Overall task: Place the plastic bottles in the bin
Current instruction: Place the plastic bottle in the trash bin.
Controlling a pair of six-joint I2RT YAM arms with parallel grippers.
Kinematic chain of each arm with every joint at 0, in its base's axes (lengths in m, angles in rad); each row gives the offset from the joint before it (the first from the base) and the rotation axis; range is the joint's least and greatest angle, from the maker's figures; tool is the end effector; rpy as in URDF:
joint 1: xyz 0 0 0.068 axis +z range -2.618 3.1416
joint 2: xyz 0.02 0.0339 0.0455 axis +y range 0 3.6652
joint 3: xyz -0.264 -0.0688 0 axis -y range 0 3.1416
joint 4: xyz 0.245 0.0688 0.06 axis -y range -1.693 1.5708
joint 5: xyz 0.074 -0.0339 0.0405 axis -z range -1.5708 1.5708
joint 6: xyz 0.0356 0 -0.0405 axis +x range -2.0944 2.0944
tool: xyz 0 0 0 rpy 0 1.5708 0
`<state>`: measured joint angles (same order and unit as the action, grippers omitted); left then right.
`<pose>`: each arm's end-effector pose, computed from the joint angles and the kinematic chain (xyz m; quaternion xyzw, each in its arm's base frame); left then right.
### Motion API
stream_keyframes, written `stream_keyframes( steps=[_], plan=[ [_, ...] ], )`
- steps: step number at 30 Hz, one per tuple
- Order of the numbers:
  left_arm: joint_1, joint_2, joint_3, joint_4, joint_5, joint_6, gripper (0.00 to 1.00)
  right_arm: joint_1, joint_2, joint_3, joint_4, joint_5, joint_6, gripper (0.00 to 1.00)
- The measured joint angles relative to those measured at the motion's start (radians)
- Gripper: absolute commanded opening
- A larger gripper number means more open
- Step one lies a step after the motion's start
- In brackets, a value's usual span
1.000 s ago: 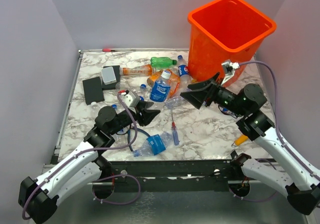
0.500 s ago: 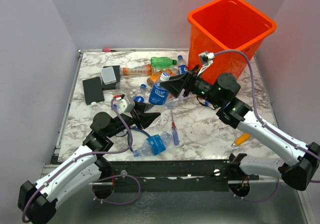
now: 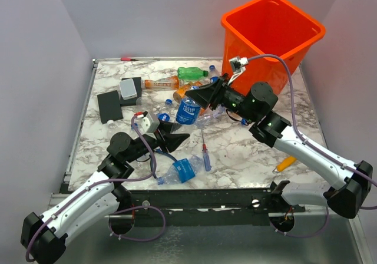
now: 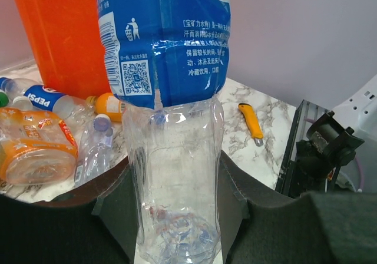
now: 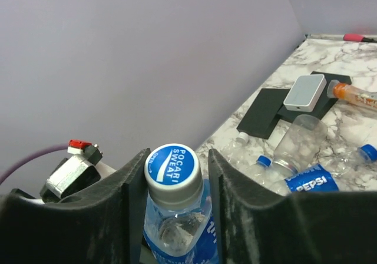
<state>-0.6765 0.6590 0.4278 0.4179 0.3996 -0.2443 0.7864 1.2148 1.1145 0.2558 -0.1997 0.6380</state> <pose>0.1227 -0.1163 0.2972 0.2834 0.5781 -0.4487 0.6198 0.1966 0.2070 0.4130 -0.1235 0.6394 0.5432 0.5300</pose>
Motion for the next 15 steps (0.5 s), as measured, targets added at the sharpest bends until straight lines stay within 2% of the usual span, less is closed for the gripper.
stream_keyframes(
  steps=[2, 3, 5, 7, 8, 15],
  plan=[
    [0.0, 0.0, -0.003, -0.002, -0.001, -0.002, 0.38, 0.0, 0.004, 0.002, 0.002, -0.004, 0.003, 0.33],
    [0.0, 0.0, -0.005, -0.002, -0.002, -0.002, 0.46, 0.0, 0.004, 0.002, 0.002, -0.005, 0.005, 0.3],
    [0.0, -0.001, -0.005, -0.001, -0.005, -0.004, 0.68, 0.0, 0.004, 0.002, 0.003, -0.006, 0.001, 0.21],
    [-0.002, -0.002, -0.005, -0.001, -0.013, 0.0, 0.86, 0.0, 0.004, 0.002, 0.001, -0.007, -0.002, 0.04],
    [-0.005, -0.004, -0.006, -0.003, -0.023, -0.006, 0.97, 0.0, 0.003, 0.002, 0.001, -0.007, -0.003, 0.01],
    [-0.006, -0.047, -0.008, -0.001, -0.105, -0.011, 0.99, 0.0, -0.017, 0.005, -0.054, 0.001, -0.027, 0.0]
  ],
)
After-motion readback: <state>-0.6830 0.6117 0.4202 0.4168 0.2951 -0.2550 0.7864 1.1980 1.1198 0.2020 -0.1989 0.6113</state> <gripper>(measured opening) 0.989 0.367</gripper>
